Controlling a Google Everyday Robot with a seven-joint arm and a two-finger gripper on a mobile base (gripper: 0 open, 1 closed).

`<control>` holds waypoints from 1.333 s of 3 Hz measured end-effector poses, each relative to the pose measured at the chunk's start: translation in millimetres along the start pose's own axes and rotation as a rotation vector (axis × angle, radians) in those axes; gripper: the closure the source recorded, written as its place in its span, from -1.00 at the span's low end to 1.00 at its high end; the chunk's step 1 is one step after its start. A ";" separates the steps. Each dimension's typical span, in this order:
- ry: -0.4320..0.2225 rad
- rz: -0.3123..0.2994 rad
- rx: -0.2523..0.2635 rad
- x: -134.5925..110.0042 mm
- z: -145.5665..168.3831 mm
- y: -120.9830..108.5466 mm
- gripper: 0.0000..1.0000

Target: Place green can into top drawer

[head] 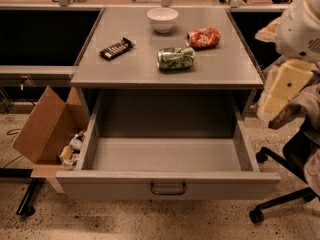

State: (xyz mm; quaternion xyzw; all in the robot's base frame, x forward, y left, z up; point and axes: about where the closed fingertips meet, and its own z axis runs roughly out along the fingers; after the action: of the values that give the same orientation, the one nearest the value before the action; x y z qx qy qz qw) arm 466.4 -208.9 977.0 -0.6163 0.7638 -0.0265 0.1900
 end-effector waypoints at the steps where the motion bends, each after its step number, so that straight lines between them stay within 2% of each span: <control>1: -0.131 -0.052 0.006 -27.5 35.9 -52.7 -1.00; 2: -0.222 -0.052 0.008 -47.3 65.1 -87.0 -1.00; 3: -0.222 -0.052 0.008 -47.3 65.1 -87.0 -1.00; 4: -0.263 -0.037 0.004 -50.8 74.7 -94.2 -1.00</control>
Offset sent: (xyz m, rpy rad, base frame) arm 0.1573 0.0531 -0.0332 0.2818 -0.1021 0.1353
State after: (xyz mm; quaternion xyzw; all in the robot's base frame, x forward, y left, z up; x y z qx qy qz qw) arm 586.8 -168.6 946.7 -0.6279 0.7208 0.0494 0.2892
